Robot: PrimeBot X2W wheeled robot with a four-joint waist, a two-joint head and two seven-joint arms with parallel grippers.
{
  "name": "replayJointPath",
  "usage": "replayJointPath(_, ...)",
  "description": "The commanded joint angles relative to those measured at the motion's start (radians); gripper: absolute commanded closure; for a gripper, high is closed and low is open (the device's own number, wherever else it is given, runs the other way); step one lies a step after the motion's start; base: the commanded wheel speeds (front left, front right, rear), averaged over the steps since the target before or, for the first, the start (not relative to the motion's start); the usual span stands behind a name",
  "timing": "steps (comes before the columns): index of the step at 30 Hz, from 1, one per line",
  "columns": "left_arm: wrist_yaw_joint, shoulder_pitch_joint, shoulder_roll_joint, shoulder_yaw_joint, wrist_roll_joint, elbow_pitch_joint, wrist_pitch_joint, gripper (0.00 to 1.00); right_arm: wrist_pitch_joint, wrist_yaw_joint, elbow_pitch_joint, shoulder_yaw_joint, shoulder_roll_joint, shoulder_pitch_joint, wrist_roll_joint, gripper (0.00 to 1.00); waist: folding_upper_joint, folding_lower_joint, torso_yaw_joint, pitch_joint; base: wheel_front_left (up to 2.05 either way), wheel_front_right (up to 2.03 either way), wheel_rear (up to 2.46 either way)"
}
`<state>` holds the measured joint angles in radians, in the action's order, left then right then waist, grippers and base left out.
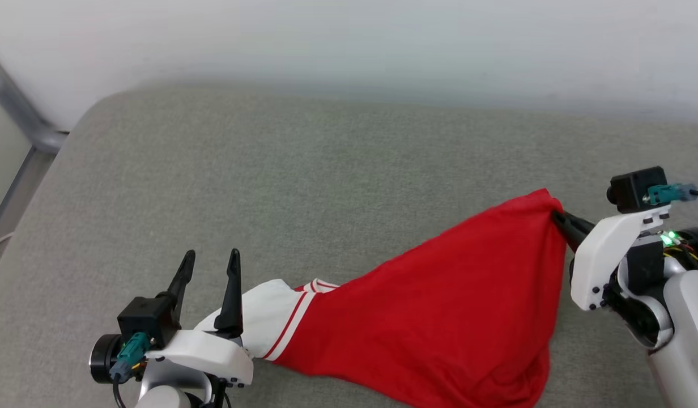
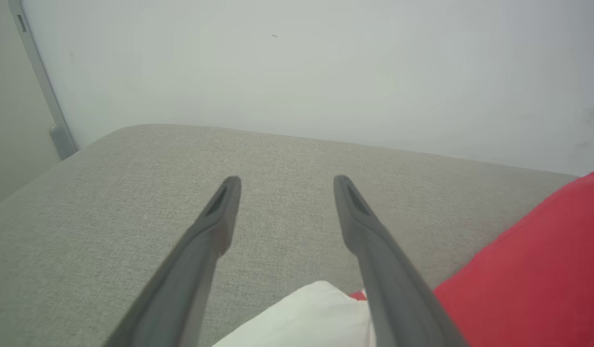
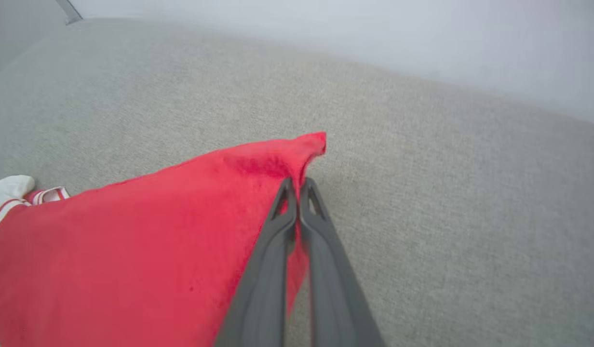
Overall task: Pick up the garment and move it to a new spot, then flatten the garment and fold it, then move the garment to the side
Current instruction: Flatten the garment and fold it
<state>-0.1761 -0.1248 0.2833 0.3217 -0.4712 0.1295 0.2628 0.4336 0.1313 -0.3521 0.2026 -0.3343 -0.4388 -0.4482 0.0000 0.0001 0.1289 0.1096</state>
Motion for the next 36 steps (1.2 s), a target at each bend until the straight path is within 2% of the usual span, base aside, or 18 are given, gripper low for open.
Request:
replayJointPath(1,-0.001,0.013,0.009,-0.001,0.002,0.001,0.001,0.0,-0.007,-0.001,0.063,0.003,-0.008,0.042,0.011,1.0,0.0,-0.0001,-0.034,-0.035,0.0,0.0,0.0)
replayJointPath(5,-0.01,0.038,0.015,-0.002,-0.005,0.0,-0.007,0.0,0.024,-0.001,0.26,0.005,-0.01,0.169,0.06,1.0,0.0,-0.0001,-0.069,-0.075,0.0,0.0,0.0)
replayJointPath(11,-0.024,0.077,0.024,-0.005,-0.014,-0.014,-0.022,0.0,0.139,-0.001,0.482,0.008,0.051,0.47,0.084,1.0,0.0,-0.0001,-0.11,-0.115,0.0,0.0,0.0)
replayJointPath(15,-0.029,0.087,0.032,-0.001,-0.014,-0.026,-0.036,0.0,0.19,-0.001,0.516,0.011,0.113,0.641,0.06,1.0,0.0,-0.0001,-0.121,-0.12,0.0,0.0,0.0)
replayJointPath(20,-0.031,0.097,0.038,0.005,-0.02,-0.026,-0.049,0.0,0.18,-0.001,0.448,0.004,0.194,0.743,0.048,1.0,0.0,-0.0001,-0.123,-0.124,0.0,0.0,0.0)
replayJointPath(21,-0.03,0.097,0.038,0.005,-0.023,-0.024,-0.051,0.0,0.168,-0.001,0.429,0.004,0.211,0.749,0.037,0.95,0.0,-0.0001,-0.123,-0.124,0.0,0.0,0.0)
replayJointPath(22,-0.03,0.098,0.039,0.007,-0.024,-0.022,-0.053,0.0,0.155,-0.001,0.412,0.01,0.215,0.749,0.042,0.63,0.0,-0.0001,-0.122,-0.124,0.0,0.0,0.0)
replayJointPath(23,-0.031,0.1,0.038,0.007,-0.025,-0.021,-0.055,0.0,0.126,-0.001,0.403,0.009,0.224,0.744,0.04,0.0,0.0,-0.0001,-0.121,-0.125,0.0,0.0,0.0)
replayJointPath(32,-0.035,0.109,0.043,0.006,-0.034,-0.015,-0.057,0.0,-0.164,-0.001,0.417,-0.035,0.262,0.694,0.068,0.0,0.0,-0.0001,-0.116,-0.133,0.0,0.0,0.0)
replayJointPath(36,-0.039,0.114,0.045,0.002,-0.036,-0.013,-0.056,0.0,-0.205,-0.001,0.424,-0.061,0.268,0.681,0.068,0.0,0.0,-0.0001,-0.118,-0.137,0.0,0.0,0.0)
